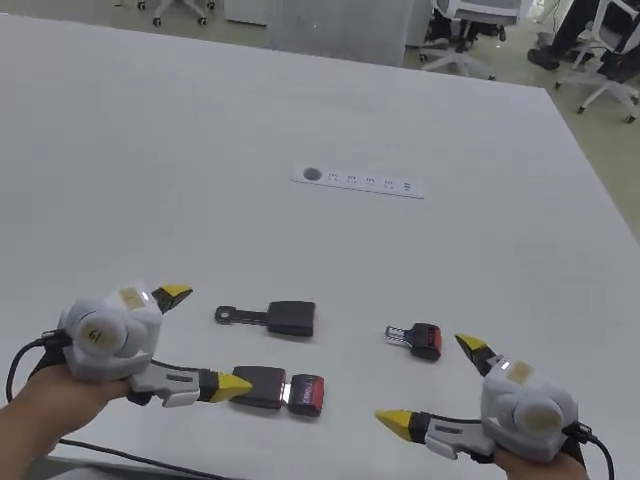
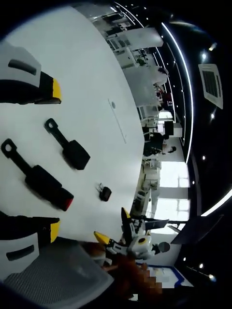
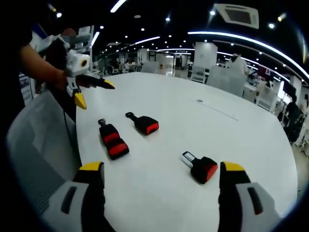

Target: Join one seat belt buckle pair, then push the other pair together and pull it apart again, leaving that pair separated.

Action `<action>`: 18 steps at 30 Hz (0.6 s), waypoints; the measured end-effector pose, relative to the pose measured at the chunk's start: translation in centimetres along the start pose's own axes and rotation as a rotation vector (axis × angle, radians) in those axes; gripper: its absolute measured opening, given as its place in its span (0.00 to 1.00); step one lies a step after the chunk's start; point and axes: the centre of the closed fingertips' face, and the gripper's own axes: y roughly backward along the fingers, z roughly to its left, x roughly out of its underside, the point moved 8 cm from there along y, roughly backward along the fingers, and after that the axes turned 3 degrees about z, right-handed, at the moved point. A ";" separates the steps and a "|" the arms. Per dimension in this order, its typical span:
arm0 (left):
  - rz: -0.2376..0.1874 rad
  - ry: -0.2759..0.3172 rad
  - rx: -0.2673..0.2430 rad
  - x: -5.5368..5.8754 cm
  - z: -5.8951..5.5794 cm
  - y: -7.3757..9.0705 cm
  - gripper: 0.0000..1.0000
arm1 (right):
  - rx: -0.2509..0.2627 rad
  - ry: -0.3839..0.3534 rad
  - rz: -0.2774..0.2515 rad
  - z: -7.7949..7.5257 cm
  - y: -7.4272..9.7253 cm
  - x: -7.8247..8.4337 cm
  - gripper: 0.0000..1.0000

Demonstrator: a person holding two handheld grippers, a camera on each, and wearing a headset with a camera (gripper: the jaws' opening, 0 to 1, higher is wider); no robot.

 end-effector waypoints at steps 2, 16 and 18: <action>0.001 0.000 0.000 0.1 -0.1 0.1 1.00 | 0.006 -0.010 -0.003 0.0 0.2 0.1 1.00; -0.029 0.054 -0.031 0.0 -0.4 0.9 1.00 | 0.018 -0.055 -0.022 0.8 0.9 0.6 1.00; -0.030 0.054 -0.031 0.1 -0.5 1.0 1.00 | 0.020 -0.057 -0.021 0.8 0.9 0.7 1.00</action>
